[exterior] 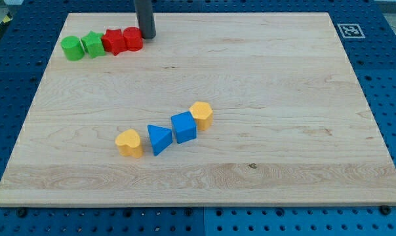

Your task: Push the red circle into the red star

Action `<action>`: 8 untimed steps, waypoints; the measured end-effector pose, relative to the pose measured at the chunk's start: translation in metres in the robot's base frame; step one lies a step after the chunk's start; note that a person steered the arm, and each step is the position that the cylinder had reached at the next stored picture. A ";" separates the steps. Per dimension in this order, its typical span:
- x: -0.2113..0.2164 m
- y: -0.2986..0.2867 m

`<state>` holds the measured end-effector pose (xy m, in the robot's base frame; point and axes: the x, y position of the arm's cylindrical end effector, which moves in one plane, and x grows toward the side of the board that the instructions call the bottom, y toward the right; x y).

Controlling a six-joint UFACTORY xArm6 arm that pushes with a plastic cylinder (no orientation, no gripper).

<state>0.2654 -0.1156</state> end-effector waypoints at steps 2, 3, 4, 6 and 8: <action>-0.007 -0.011; -0.014 -0.011; -0.029 -0.011; -0.044 -0.040; -0.044 -0.105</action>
